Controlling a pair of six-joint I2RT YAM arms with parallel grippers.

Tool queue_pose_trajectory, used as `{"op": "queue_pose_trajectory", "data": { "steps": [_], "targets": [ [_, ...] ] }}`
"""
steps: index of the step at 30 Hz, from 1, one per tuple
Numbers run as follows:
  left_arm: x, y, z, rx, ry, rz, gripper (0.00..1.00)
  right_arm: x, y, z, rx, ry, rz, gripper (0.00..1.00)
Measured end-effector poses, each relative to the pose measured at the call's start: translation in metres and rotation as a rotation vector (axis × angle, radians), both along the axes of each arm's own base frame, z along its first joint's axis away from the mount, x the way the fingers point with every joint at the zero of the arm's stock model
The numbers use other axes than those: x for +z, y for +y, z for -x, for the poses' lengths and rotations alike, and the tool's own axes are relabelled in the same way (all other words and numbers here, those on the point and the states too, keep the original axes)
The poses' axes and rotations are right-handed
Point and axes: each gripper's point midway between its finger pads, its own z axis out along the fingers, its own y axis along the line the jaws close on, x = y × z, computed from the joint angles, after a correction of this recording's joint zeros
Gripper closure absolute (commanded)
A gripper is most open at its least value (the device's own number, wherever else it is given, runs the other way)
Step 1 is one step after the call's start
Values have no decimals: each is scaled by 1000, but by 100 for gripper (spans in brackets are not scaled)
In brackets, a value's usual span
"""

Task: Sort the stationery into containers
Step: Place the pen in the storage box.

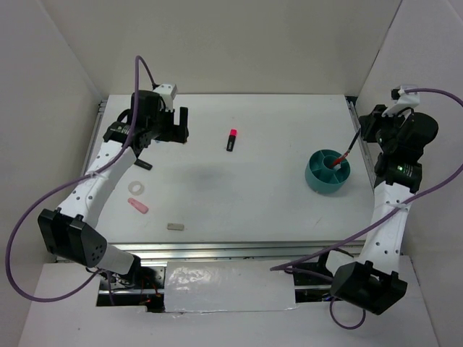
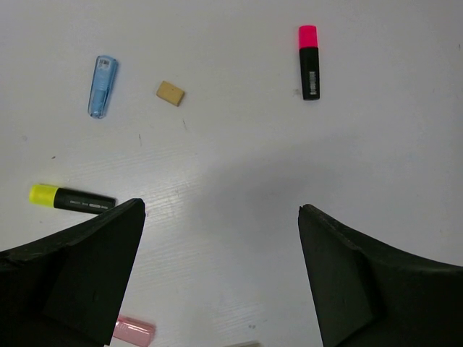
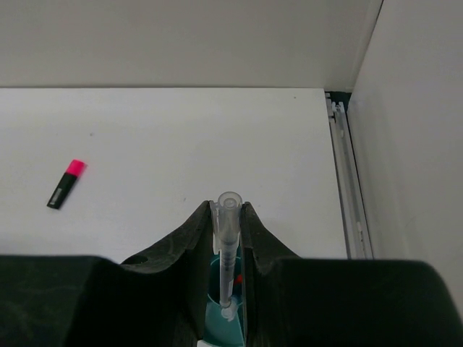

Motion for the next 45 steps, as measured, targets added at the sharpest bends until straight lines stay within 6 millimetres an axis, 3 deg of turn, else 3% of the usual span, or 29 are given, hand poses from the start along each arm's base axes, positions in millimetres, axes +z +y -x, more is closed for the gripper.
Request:
{"op": "queue_pose_trajectory", "data": {
  "steps": [7, 15, 29, 45],
  "targets": [
    [-11, -1, -5, -3, 29, -1, 1, -17, -14, -6, 27, 43, -43, 100],
    [-11, 9, -8, 14, 32, 14, 1, -39, 6, -14, 154, 88, -114, 100],
    [-26, 15, -10, 21, 64, 30, 1, -104, 20, -25, 224, 204, -159, 100],
    [-31, 16, -12, 25, 66, 31, 1, -124, 10, -39, 177, 124, -83, 100]
  ]
}}
